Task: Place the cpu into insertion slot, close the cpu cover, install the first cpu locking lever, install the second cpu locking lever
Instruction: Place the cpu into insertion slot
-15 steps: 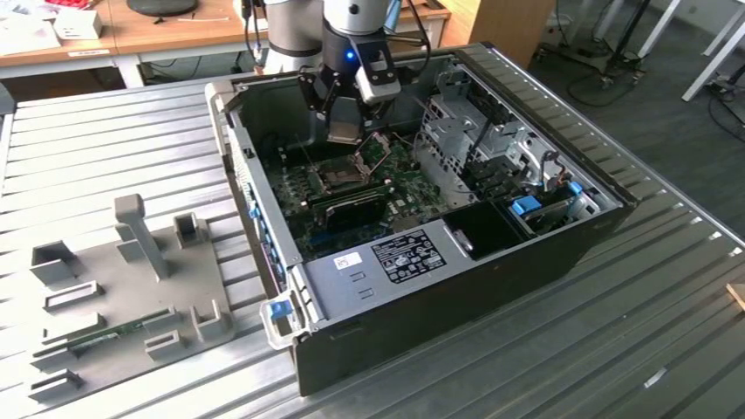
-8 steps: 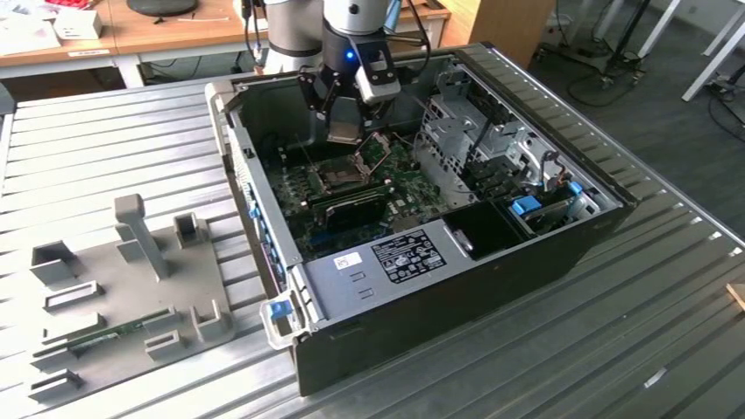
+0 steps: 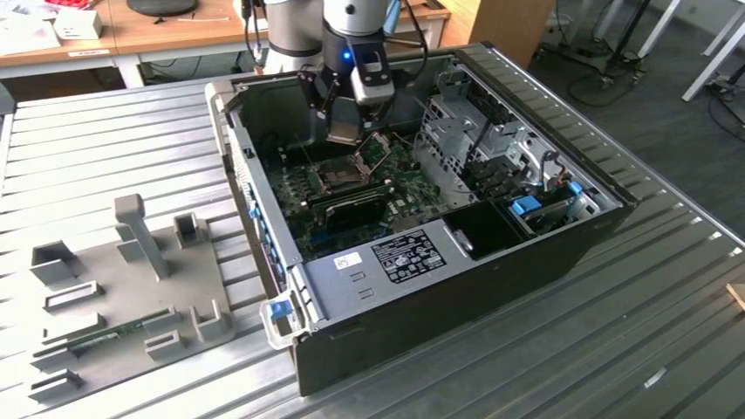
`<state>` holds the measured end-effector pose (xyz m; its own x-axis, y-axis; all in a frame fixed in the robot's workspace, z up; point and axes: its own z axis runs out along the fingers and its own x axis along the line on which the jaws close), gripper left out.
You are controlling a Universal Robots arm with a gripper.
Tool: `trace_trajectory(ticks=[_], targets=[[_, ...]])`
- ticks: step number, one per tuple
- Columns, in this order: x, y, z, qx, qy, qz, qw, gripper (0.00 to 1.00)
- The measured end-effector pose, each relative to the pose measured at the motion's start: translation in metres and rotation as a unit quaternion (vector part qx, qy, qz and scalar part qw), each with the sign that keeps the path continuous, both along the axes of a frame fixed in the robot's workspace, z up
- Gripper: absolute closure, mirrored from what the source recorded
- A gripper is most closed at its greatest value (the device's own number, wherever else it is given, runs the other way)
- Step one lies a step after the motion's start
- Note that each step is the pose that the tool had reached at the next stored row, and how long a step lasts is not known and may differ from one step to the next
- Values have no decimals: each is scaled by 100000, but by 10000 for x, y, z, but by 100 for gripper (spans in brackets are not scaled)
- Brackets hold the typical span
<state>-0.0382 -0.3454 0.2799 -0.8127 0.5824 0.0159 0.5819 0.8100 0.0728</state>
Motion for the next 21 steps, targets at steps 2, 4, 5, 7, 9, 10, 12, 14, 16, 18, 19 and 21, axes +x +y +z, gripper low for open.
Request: trace_trajectory(ticks=[2,4,5,7,9,10,12,14,16,18,19,21], targets=[[0,0,-2,6,1,-1210,99993,46],[0,0,-5,12,-2,-2254,99975,46],[0,0,-6,10,-3,-2939,99957,46],[0,0,-7,5,-2,-4214,99911,46],[0,0,-9,5,-2,-5417,99853,46],[0,0,-10,7,-2,-5973,99821,46],[0,1,-11,15,-4,-6872,99764,46],[0,2,-13,17,-8,-7463,99721,46],[0,2,-14,8,-2,-8250,99659,46],[0,3,-16,5,-1,-9128,99583,46],[0,3,-16,3,1,-9540,99544,46],[-1,3,-18,11,-2,-10202,99478,46]])
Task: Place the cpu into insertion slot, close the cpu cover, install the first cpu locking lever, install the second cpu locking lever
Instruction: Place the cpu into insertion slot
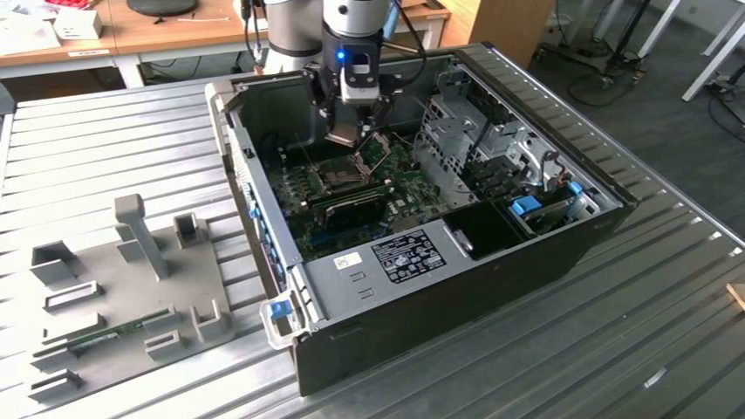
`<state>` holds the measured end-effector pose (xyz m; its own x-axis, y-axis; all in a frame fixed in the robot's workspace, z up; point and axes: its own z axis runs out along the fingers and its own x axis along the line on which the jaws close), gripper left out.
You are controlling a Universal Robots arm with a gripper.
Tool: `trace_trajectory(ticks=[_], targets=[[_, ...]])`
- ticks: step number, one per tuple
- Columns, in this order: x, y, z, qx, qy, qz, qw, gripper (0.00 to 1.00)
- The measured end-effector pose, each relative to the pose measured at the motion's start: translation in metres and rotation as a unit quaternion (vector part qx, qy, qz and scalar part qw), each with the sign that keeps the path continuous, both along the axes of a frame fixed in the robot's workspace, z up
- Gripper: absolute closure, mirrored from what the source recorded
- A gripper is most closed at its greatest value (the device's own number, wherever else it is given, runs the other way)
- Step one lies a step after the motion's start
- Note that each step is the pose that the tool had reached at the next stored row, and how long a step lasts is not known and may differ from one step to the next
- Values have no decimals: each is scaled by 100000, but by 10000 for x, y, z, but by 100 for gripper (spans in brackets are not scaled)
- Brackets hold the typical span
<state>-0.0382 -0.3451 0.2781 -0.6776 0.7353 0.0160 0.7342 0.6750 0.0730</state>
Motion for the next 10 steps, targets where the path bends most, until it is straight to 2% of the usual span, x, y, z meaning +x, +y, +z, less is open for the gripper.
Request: trace_trajectory(ticks=[3,6,7,8,10], targets=[[0,1,-3,-4,0,-1375,99991,46],[0,0,-10,-5,0,-4110,99915,46],[0,0,-12,-1,0,-5014,99874,46],[0,0,-16,-5,3,-6810,99768,46],[0,0,-20,-5,1,-8659,99624,46]])
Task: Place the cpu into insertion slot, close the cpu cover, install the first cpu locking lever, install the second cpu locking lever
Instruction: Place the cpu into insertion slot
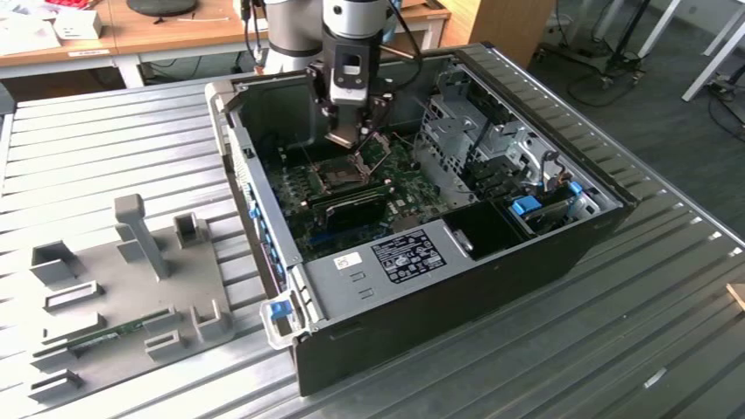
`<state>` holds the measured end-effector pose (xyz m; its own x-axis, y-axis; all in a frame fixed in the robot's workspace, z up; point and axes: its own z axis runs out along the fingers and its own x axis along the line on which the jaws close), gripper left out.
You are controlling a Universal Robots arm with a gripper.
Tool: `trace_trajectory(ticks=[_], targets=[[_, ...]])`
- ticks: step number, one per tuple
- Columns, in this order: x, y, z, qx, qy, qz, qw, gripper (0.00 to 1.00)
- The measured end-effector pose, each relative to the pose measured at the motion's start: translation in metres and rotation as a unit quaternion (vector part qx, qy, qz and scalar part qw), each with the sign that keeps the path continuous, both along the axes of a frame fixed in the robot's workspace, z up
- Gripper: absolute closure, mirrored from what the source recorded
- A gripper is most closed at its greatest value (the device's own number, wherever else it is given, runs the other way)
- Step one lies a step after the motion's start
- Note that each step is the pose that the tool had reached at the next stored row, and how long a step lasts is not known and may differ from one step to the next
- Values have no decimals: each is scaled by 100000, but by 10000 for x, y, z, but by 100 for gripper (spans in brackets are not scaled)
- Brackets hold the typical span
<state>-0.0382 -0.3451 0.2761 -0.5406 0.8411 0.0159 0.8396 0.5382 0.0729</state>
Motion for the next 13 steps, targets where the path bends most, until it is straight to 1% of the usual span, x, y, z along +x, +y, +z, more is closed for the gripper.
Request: trace_trajectory(ticks=[3,6,8,10,12,13], targets=[[0,0,-7,2,0,-2697,99964,46],[0,0,-13,0,-3,-5385,99855,46],[0,0,-17,2,-2,-7238,99738,46],[0,0,-21,0,0,-9032,99591,46],[0,0,-26,2,-2,-10823,99413,46],[0,0,-28,2,-2,-11792,99302,46]])
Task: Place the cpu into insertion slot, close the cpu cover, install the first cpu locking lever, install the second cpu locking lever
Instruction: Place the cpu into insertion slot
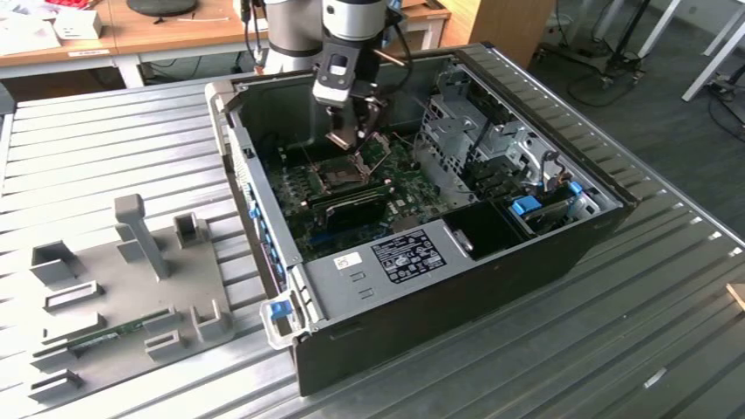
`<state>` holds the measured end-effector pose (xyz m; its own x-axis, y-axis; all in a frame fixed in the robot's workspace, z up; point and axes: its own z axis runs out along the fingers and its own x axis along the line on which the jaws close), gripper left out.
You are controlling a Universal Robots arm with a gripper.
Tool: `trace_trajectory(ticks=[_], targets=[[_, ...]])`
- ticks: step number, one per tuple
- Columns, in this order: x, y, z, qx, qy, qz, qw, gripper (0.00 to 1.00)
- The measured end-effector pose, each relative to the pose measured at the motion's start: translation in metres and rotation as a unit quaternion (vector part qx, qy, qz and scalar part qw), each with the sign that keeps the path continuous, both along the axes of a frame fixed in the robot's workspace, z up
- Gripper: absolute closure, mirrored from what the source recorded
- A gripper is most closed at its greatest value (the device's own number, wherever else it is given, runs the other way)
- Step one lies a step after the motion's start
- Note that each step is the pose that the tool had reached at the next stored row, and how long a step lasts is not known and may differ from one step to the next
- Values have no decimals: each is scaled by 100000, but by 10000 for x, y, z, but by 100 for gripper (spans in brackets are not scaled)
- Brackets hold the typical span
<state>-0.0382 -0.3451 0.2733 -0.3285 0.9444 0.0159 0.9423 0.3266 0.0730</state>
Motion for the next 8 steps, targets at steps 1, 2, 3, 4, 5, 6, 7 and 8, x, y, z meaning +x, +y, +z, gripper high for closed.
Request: trace_trajectory(ticks=[1,2,3,4,5,6,7,8], targets=[[0,0,-2,-3,1,-903,99996,46],[0,0,-4,1,0,-1801,99984,46],[0,0,-6,-2,2,-2702,99963,46],[0,0,-8,-2,4,-3600,99935,46],[0,0,-9,-4,2,-4495,99899,46],[0,0,-10,-4,4,-5398,99854,46],[0,0,-12,6,-1,-6333,99799,46],[0,0,-12,6,-2,-7129,99746,46]])
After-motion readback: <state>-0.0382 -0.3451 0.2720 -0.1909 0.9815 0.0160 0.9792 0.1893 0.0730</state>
